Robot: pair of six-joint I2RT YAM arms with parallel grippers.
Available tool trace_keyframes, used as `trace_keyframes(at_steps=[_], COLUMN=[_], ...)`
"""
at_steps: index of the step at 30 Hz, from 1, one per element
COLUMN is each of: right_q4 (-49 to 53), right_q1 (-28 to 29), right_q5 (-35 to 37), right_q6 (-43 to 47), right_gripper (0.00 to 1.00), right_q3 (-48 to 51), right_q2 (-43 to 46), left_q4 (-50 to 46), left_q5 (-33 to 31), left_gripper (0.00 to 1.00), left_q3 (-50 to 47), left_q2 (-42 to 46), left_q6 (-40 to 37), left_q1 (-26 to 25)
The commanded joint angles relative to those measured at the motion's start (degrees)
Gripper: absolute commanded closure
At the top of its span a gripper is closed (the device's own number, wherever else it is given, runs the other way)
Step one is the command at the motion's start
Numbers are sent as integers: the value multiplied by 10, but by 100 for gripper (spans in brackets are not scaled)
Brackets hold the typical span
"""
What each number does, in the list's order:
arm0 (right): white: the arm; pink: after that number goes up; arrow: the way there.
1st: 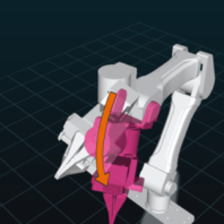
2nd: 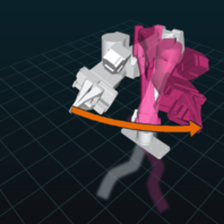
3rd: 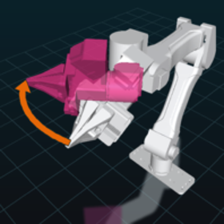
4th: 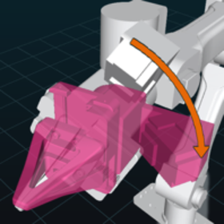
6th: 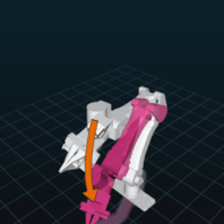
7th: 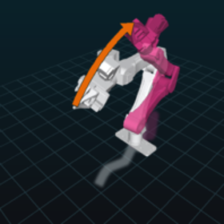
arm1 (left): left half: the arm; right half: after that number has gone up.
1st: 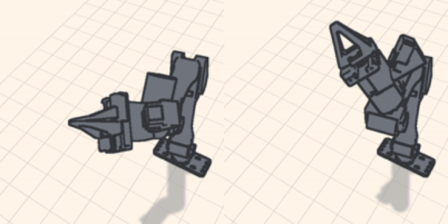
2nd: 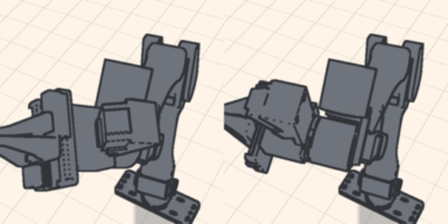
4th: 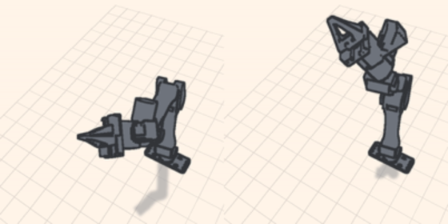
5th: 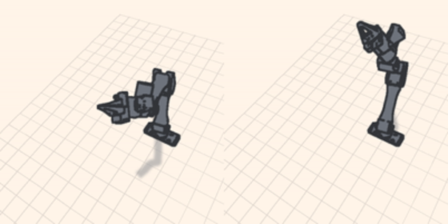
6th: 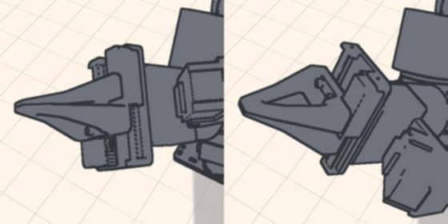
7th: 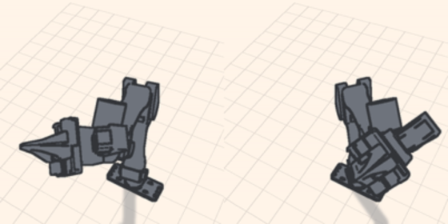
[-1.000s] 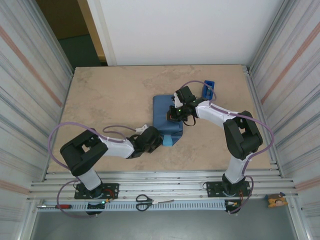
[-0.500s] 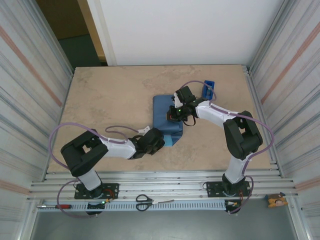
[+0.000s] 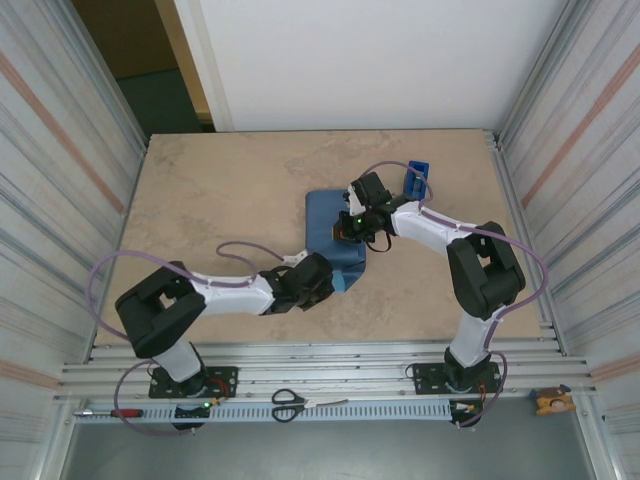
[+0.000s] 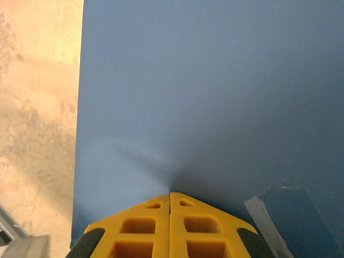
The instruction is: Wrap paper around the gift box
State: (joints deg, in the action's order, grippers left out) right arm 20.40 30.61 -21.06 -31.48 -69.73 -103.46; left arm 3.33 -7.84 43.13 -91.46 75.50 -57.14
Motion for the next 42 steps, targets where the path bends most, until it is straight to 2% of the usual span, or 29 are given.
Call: trace_keyframes(at_steps=[1, 8, 13, 14, 16, 20, 25, 30, 34, 38, 42], right_q4=[100, 112, 132, 137, 155, 195, 200, 160, 118, 85, 75], right_q1=[5, 13, 17, 17, 17, 12, -20, -88, -145, -184, -191], right_q5=[23, 3, -5, -8, -7, 3, 13, 3, -35, -89, -113], right_q6=[-1, 26, 47, 50, 61, 80, 80, 58, 38, 25, 27], right_gripper=[100, 100, 100, 100, 100, 93, 76, 54, 43, 39, 37], right_q3=[30, 19, -17, -28, -63, -137, -155, -87, -22, 17, 24], right_q2=[-39, -39, -39, -38, -37, -36, 0, 63, 99, 99, 82], left_q4=[-12, -32, -29, -31, -24, -23, -54, -47, -34, -20, -7], left_q5=[-52, -94, 0, 10, 54, 168, 225, 292, 332, 366, 385], left_gripper=[100, 98, 90, 86, 71, 56, 37, 30, 27, 25, 22], left_q3=[-15, -76, -87, -85, -80, -49, 15, 75, 115, 148, 175], left_q2=[89, 233, 266, 270, 271, 240, 183, 102, 38, -22, -67], left_q6=[-59, -120, -175, -183, -205, -239, -286, -308, -318, -317, -312], left_q1=[-5, 11, 96, 110, 151, 239, 292, 320, 321, 323, 325])
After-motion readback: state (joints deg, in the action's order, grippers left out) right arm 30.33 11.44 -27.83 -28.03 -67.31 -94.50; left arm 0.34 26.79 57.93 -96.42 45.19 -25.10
